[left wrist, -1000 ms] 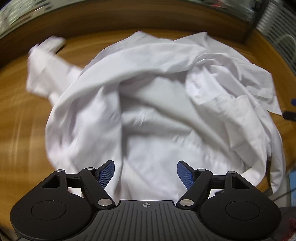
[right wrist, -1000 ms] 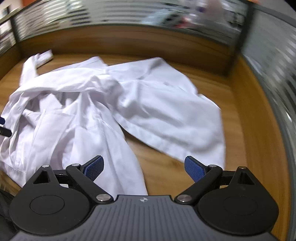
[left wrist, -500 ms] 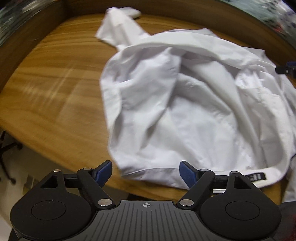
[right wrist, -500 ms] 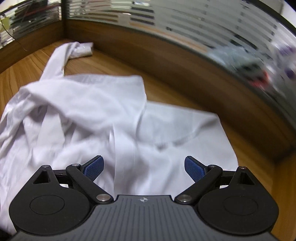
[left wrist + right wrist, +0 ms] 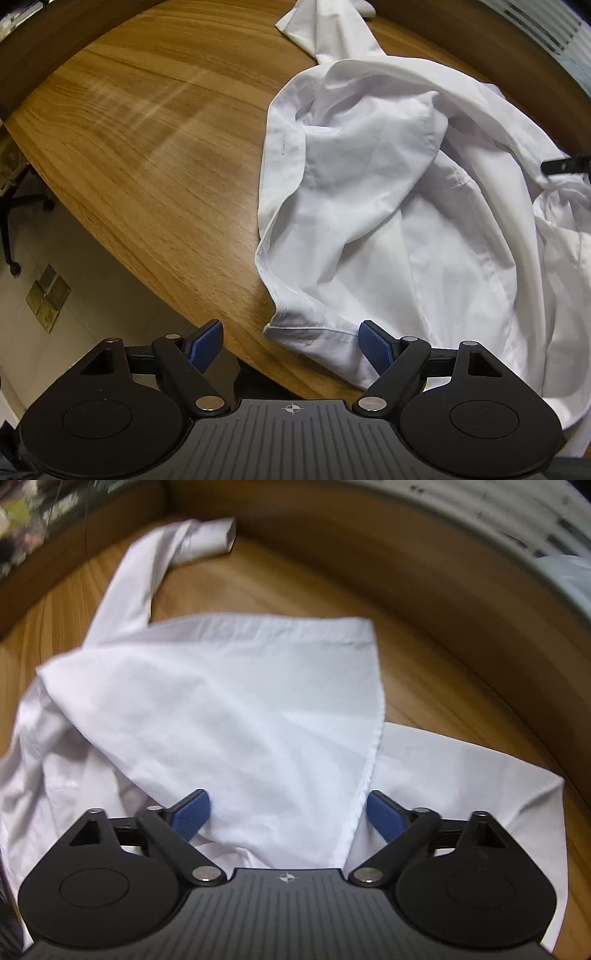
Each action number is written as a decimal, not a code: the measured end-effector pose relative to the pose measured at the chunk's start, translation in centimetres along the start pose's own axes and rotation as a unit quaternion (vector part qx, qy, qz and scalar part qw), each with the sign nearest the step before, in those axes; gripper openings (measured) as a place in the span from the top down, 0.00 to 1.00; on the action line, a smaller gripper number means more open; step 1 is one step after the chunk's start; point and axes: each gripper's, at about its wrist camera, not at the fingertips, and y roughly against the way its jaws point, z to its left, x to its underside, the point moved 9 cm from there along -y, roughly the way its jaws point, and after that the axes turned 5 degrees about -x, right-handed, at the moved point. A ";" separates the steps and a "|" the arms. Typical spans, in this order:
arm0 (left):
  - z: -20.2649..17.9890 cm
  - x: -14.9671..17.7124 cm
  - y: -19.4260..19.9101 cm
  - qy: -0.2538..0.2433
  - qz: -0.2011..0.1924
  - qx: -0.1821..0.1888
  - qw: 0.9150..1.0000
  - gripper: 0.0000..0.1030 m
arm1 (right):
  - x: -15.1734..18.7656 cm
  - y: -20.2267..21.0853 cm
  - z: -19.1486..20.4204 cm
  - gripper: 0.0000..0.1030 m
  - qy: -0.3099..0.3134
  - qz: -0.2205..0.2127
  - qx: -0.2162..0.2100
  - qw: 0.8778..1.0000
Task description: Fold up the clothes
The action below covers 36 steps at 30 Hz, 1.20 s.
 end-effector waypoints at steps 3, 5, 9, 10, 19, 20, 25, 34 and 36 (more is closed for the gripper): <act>-0.4 -0.3 -0.1 0.000 -0.001 -0.002 1.000 0.22 | 0.4 -1.2 -0.1 0.37 0.020 0.018 0.015 1.000; -0.7 -0.5 -0.2 0.000 0.001 -0.003 1.000 0.25 | 0.6 -1.7 -0.1 0.53 0.023 0.023 0.017 0.999; -1.2 -1.0 -0.7 -0.010 0.008 -0.009 1.000 0.46 | 0.8 -1.8 0.0 0.69 0.017 0.020 0.019 0.999; -1.3 -1.5 -0.9 -0.016 0.006 -0.012 1.000 0.47 | 0.8 -1.8 0.0 0.71 0.017 0.019 0.022 0.999; -2.5 -5.6 -2.1 -0.068 -0.010 -0.041 0.997 0.77 | 1.2 -1.0 -2.5 0.73 -0.021 0.016 0.068 0.997; -2.7 -6.1 -2.3 -0.074 -0.012 -0.044 0.996 0.78 | 1.5 -0.8 -3.0 0.73 -0.033 0.016 0.072 0.997; -3.5 -11.0 -3.8 -0.119 -0.028 -0.060 0.991 0.81 | 4.3 0.9 -5.4 0.73 -0.110 0.005 0.083 0.990; -7.1 -20.4 -6.9 -0.240 -0.055 -0.042 0.968 0.86 | 10.4 3.8 -4.7 0.73 -0.216 -0.012 0.108 0.970; -8.7 -22.3 -7.3 -0.266 -0.062 -0.033 0.961 0.87 | 11.7 4.5 -4.6 0.73 -0.239 -0.016 0.114 0.964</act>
